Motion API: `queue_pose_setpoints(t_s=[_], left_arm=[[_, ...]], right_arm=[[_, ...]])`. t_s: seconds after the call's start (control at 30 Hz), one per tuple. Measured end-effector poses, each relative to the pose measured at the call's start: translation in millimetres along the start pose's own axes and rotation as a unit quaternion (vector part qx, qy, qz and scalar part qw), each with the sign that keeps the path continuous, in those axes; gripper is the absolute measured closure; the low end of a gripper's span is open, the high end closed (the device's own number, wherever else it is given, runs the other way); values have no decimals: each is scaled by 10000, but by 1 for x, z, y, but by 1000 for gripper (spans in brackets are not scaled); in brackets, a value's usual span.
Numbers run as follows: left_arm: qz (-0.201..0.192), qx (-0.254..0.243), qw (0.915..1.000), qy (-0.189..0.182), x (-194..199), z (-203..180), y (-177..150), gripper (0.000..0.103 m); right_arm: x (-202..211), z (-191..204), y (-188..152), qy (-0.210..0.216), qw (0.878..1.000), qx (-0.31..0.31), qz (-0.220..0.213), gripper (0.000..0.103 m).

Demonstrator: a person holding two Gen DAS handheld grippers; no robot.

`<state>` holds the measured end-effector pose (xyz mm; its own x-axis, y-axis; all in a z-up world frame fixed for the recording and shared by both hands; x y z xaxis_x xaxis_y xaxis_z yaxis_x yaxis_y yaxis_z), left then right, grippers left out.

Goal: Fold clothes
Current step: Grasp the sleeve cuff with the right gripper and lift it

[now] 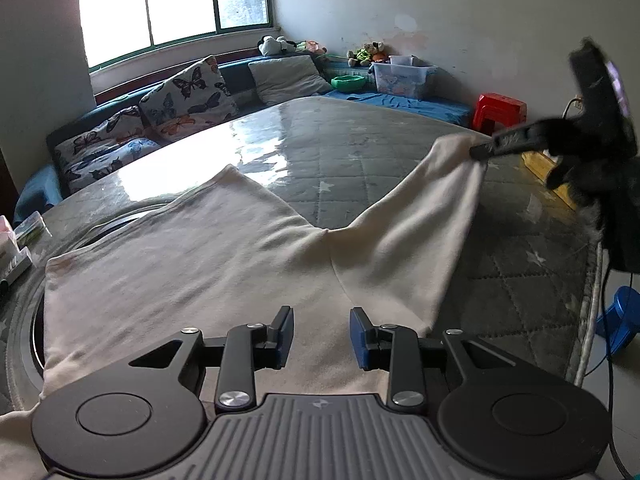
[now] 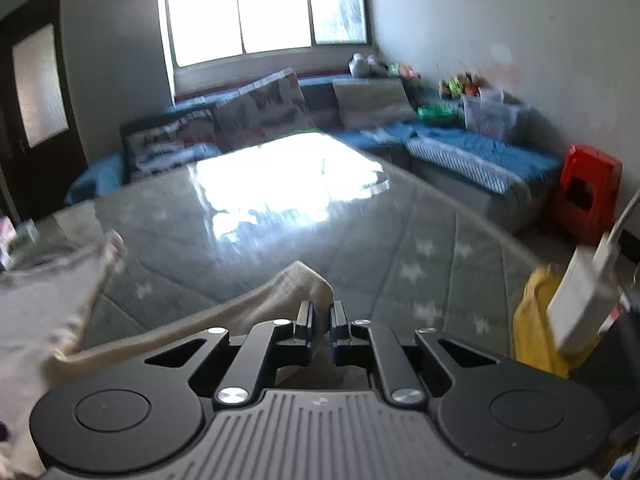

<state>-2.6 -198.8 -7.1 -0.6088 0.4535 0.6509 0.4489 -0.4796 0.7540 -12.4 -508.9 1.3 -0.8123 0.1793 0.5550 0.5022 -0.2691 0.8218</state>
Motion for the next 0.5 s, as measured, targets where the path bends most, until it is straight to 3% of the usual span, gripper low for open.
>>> queue_pose_setpoints(t_s=[0.2,0.33,0.5], left_arm=[[-8,-105,9999,-14,-8,-9,-3,67],[-146,149,9998,6,4,3,0,67],[-363,591,9972,286,32,36,-6,64]], right_arm=[[24,16,21,222,9993,179,-224,96],[43,30,36,423,9980,283,-377,96],[62,94,30,964,9910,850,-366,96]])
Point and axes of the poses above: each gripper's, at about its wrist camera, not at the fingertips, and x roughly against the way its jaws point, z to its left, y to its top, the point moved 5 cm from there along -x, roughly the way its jaws point, and after that the axes turned 2 degrees about -x, right-handed, at the moved point
